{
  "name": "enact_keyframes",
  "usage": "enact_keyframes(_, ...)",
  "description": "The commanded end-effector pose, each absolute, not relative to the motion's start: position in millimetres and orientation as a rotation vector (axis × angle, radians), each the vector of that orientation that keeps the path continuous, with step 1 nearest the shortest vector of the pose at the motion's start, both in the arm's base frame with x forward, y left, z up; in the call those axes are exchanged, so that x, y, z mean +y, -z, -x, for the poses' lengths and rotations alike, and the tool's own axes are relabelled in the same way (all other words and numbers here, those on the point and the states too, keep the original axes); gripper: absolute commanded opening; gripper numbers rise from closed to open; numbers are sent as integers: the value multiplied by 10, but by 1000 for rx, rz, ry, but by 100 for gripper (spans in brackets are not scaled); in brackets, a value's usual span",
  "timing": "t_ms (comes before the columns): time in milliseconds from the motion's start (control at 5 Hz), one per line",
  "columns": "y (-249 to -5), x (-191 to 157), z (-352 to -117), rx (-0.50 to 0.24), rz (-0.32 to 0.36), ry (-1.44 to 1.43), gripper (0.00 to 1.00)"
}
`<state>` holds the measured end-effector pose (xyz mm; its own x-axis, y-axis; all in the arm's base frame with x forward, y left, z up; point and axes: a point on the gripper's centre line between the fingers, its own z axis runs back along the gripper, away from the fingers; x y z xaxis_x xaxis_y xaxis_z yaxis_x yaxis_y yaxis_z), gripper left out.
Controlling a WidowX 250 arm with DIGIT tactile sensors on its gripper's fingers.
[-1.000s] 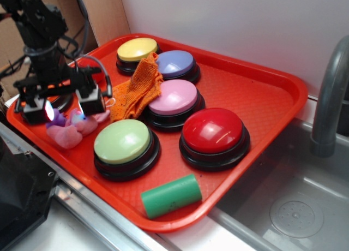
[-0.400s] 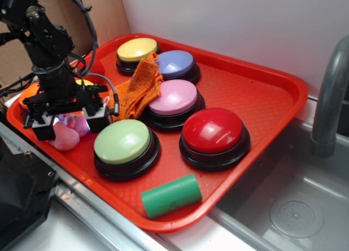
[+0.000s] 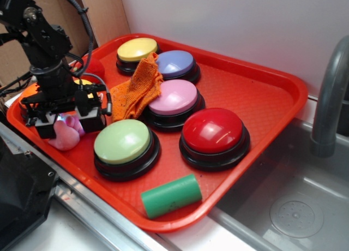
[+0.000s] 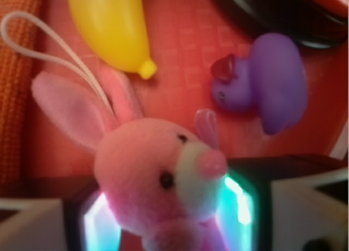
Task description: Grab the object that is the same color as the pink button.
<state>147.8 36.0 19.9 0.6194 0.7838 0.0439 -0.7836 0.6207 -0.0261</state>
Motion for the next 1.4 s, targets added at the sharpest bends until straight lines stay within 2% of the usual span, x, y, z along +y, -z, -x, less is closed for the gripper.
enact_keyframes(0,-421,470,-1649,-114,-37,-867,0)
enact_keyframes(200,-637,473,-1740,-119,-64,-798,0)
enact_keyframes(400,-932,384,-1862,-108,-56,-595,0)
enact_keyframes(600,-1430,217,-1953,-134,-68,-375,0)
enact_keyframes(800,-1787,116,-1999,-156,-16,-251,0)
enact_keyframes(1000,-1912,34,-1963,-182,-4,-196,0)
enact_keyframes(1200,-1773,28,-1920,-135,-35,-207,0)
